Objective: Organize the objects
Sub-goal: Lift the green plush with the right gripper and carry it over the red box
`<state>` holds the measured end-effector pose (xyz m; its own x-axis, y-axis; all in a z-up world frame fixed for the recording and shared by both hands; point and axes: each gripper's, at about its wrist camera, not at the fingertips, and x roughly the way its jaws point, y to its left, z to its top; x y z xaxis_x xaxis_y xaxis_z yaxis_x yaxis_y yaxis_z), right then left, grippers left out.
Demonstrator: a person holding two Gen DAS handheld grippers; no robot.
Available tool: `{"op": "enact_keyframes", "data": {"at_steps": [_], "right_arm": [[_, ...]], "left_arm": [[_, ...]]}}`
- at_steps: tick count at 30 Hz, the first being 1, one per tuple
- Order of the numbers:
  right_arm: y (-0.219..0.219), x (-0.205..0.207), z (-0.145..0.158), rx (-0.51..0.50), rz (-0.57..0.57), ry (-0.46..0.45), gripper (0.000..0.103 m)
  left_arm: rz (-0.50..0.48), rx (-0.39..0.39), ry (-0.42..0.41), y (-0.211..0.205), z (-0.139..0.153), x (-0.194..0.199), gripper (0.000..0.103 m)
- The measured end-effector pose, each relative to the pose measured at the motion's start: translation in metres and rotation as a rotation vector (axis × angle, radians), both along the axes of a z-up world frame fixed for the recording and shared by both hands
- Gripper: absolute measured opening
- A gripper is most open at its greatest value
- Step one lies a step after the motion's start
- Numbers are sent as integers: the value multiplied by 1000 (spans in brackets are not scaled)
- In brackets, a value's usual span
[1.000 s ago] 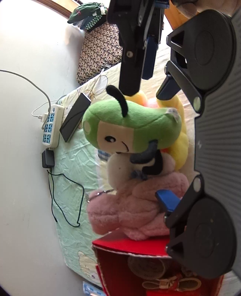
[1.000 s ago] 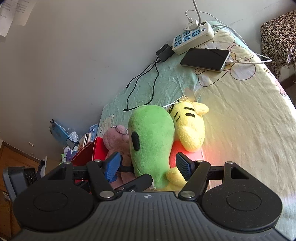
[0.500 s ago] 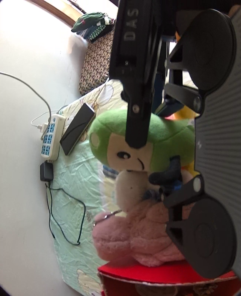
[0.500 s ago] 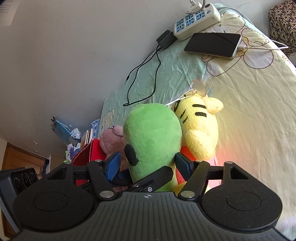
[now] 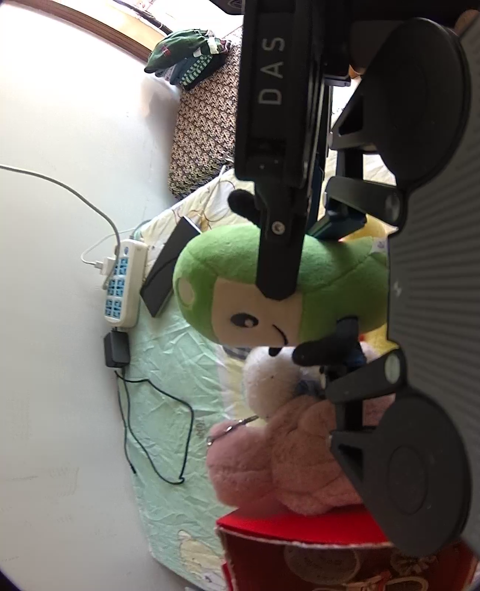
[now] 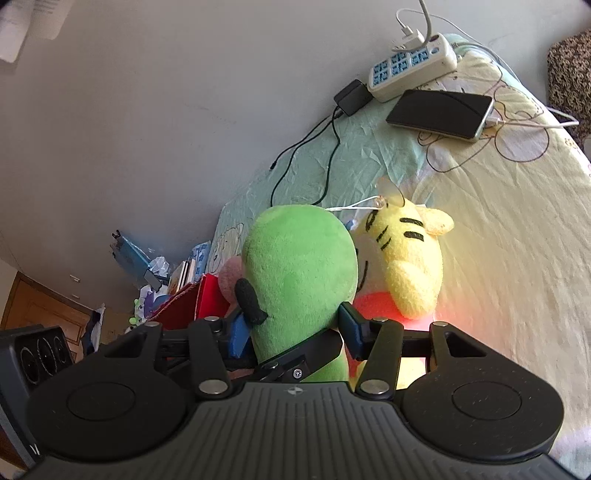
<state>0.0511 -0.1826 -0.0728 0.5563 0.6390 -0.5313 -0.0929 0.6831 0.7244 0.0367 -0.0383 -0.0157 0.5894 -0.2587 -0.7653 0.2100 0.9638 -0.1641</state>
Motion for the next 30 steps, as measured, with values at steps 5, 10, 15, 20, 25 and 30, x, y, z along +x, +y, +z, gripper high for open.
{"op": "enact_keyframes", "data": {"at_steps": [5,10,15,20,25,30], "right_arm": [[10,-20,22,-31,30,-81,54],[24,-31,37,-49,79,-135,54],[51,-33,45,-30,149,-170,54],[91,-30,53,-7,216,-201,54],[139,-19,54,20,267,-200,54],[201,-13,48,10,319,-200,54]], "left_arm": [[6,-20,-43,8,18,-21,58],[34,-23,-72,22,32,-39,58],[88,-2,-115,45,44,-56,58],[145,25,-157,84,57,-68,58],[194,51,-174,137,63,-71,58],[244,53,-147,204,57,-72,58]]}}
